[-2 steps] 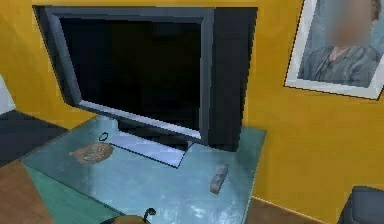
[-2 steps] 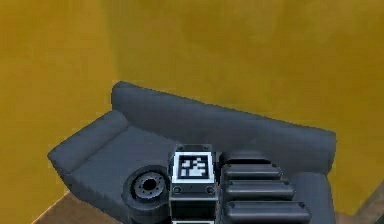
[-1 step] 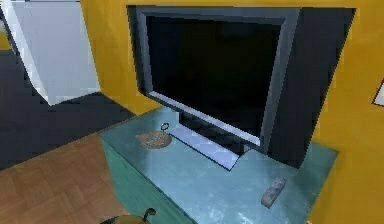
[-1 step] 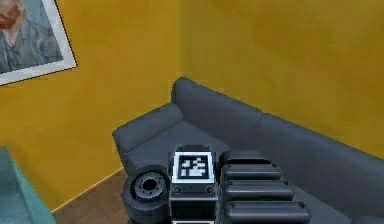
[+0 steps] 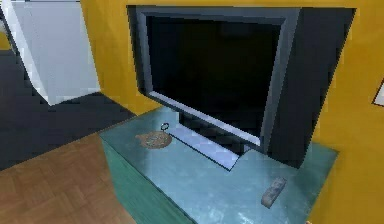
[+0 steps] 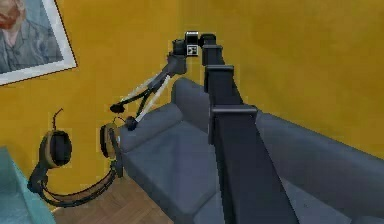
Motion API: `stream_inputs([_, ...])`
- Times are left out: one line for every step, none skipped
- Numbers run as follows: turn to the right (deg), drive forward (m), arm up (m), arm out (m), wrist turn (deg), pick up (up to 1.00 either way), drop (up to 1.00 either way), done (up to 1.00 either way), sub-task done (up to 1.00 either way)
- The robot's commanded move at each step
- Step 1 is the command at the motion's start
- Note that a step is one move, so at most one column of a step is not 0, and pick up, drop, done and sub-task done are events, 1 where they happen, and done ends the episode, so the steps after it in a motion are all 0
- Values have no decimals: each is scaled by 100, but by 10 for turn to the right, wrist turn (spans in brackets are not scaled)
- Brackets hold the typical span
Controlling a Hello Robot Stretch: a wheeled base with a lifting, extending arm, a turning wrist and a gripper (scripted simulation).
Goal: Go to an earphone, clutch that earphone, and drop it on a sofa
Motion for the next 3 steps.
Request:
stream_inputs([0, 0, 0, 0, 450, 0, 0, 0, 0])
stream_inputs([0, 0, 0, 0, 450, 0, 0, 0, 0])
stream_inputs([0, 0, 0, 0, 450, 0, 0, 0, 0])
